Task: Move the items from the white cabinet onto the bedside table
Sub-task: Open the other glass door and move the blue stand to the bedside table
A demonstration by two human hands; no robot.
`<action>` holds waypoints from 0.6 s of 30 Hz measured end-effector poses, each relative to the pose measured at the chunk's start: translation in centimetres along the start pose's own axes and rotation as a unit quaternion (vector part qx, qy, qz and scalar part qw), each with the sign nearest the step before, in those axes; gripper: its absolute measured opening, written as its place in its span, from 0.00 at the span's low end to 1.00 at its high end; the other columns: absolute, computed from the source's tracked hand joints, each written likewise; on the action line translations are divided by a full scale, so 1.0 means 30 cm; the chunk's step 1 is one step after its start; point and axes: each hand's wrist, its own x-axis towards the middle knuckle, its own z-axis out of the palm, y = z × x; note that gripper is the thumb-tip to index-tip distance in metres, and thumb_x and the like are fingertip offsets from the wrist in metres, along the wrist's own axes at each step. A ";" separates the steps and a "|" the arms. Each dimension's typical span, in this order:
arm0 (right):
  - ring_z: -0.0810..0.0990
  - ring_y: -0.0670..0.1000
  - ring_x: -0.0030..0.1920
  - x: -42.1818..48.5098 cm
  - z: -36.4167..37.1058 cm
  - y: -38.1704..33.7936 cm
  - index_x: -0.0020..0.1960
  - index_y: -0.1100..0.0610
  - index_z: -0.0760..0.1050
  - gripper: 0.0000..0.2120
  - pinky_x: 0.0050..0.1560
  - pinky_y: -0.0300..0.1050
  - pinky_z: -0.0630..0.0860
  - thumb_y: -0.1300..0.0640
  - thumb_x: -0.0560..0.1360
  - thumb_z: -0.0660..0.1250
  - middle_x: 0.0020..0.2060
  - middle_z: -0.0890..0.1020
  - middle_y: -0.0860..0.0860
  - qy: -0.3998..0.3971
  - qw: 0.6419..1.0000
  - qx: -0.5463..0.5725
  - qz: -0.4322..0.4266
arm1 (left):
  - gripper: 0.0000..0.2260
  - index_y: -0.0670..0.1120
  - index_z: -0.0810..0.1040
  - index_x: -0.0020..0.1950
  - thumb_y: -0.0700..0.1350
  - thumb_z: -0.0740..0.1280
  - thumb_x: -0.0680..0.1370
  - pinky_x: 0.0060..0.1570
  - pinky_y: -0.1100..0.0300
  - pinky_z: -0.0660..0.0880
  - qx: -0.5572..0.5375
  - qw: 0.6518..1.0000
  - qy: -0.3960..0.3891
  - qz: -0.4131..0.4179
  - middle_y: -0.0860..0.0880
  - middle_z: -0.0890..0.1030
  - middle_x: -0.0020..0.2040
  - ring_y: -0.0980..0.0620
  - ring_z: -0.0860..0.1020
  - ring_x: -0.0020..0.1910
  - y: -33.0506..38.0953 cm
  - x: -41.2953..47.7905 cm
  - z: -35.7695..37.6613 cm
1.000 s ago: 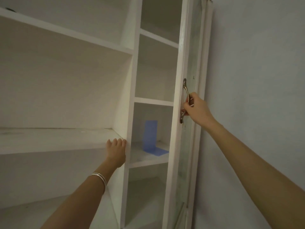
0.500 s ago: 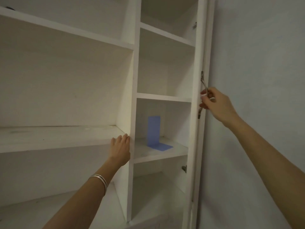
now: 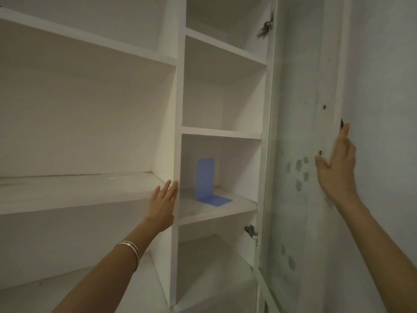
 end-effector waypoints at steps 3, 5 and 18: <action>0.55 0.42 0.70 0.027 -0.043 0.053 0.76 0.50 0.41 0.36 0.70 0.38 0.50 0.67 0.78 0.59 0.73 0.54 0.44 -0.018 0.999 0.050 0.000 | 0.35 0.42 0.42 0.76 0.45 0.60 0.76 0.73 0.50 0.43 0.002 1.000 -0.007 -0.011 0.46 0.41 0.78 0.47 0.43 0.76 0.009 0.029 -0.007; 0.58 0.44 0.71 0.041 -0.069 0.086 0.76 0.49 0.43 0.36 0.70 0.37 0.52 0.66 0.78 0.59 0.74 0.55 0.44 0.008 0.999 0.040 0.016 | 0.35 0.41 0.41 0.75 0.45 0.60 0.77 0.73 0.51 0.44 -0.001 1.000 -0.017 -0.008 0.46 0.41 0.77 0.47 0.44 0.76 0.013 0.028 -0.011; 0.70 0.67 0.63 0.127 -0.252 0.367 0.74 0.63 0.52 0.35 0.63 0.59 0.68 0.61 0.74 0.67 0.63 0.70 0.68 0.025 0.975 -0.209 0.072 | 0.32 0.37 0.45 0.75 0.45 0.58 0.78 0.74 0.53 0.44 0.032 0.999 -0.025 -0.015 0.43 0.47 0.78 0.47 0.44 0.76 0.046 0.048 -0.073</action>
